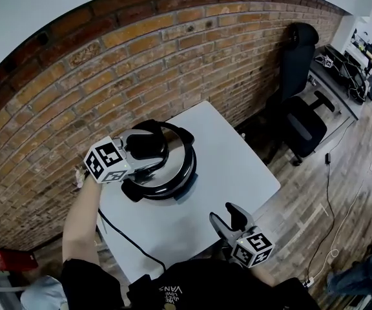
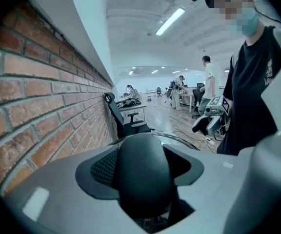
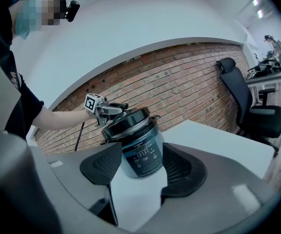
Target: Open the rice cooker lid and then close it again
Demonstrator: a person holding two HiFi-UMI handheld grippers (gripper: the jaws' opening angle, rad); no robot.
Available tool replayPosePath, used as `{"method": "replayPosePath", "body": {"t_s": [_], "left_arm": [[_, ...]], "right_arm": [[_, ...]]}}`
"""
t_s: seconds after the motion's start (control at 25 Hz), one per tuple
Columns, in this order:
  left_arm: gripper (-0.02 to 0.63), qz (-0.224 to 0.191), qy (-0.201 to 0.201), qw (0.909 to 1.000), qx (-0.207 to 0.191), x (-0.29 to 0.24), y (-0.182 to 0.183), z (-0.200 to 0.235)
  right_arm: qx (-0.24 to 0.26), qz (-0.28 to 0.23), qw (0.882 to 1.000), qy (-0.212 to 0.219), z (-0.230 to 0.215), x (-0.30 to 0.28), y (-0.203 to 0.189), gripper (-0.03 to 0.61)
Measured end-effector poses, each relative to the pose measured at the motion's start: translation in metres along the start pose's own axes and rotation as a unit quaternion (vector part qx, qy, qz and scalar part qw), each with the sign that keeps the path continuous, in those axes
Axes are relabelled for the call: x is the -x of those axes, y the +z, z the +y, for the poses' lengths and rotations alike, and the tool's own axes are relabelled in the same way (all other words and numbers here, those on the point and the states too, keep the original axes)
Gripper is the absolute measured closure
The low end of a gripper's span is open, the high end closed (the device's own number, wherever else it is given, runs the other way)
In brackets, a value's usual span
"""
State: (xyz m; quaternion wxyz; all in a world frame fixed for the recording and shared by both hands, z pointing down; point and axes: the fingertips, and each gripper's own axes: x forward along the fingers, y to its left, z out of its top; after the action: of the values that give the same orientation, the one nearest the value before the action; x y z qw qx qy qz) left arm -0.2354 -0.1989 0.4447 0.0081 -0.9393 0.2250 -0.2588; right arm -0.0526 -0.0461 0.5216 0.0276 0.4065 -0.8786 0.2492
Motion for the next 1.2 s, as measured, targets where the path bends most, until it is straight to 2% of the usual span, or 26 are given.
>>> {"method": "replayPosePath", "body": {"t_s": [0.16,0.36,0.6,0.76,1.0,1.08,1.2], "left_arm": [[0.331,-0.011,0.03,0.9995,-0.003,0.019,0.014,0.003],[0.333,-0.046,0.075,0.9958,0.024,0.053,0.029,0.002],[0.333,-0.102,0.16,0.9799,0.061,0.108,0.031,-0.002],[0.333,-0.112,0.222,0.9641,0.093,0.137,0.02,-0.01],[0.333,-0.136,0.298,0.9341,0.141,0.173,0.004,-0.037],[0.333,-0.147,0.324,0.9203,0.163,0.184,0.0,-0.047],[0.333,-0.165,0.368,0.8938,0.196,0.199,-0.011,-0.065]], "right_arm": [[0.006,-0.004,1.0,0.013,0.001,-0.002,0.01,0.313],[0.011,-0.005,0.999,0.035,0.004,-0.007,0.018,0.313],[0.023,0.001,0.997,0.069,0.01,-0.017,0.027,0.314],[0.035,0.007,0.995,0.092,0.013,-0.024,0.033,0.313],[0.052,0.016,0.99,0.128,0.021,-0.034,0.044,0.314],[0.056,0.017,0.989,0.137,0.022,-0.039,0.047,0.314],[0.061,0.018,0.987,0.149,0.024,-0.046,0.053,0.314]]}}
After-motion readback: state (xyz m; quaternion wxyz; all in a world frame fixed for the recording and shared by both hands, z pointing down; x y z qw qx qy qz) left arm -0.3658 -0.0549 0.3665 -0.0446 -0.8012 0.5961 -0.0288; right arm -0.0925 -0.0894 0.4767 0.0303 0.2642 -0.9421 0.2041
